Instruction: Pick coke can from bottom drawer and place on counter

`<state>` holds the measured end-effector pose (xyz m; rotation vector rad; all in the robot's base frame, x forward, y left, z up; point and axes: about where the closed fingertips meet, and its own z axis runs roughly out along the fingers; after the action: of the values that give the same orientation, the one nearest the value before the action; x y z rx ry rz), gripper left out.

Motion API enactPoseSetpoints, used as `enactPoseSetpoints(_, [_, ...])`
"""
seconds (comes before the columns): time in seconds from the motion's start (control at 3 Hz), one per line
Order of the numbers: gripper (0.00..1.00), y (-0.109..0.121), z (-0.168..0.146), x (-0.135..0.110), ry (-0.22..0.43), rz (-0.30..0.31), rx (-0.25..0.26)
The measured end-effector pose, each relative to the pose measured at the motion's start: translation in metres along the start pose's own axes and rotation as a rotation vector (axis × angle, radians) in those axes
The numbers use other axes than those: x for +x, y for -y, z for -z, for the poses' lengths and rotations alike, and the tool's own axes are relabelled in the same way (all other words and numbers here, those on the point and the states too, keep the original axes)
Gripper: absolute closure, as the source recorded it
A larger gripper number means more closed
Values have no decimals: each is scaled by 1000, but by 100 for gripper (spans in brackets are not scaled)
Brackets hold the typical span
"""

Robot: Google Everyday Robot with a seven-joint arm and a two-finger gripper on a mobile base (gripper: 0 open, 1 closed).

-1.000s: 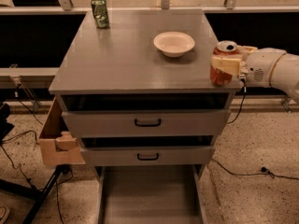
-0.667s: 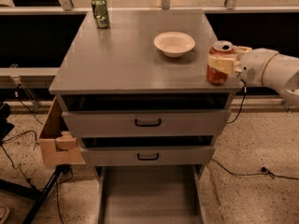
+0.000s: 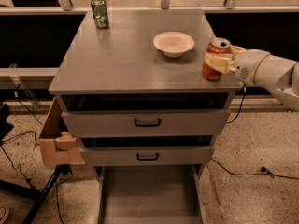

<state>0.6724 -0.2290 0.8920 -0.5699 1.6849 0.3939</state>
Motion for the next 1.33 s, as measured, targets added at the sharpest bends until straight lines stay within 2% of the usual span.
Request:
enactPoseSetpoints(1.0, [6, 0, 0, -2, 0, 0, 0])
enactPoseSetpoints(1.33, [0, 0, 0, -5, -2, 8, -5])
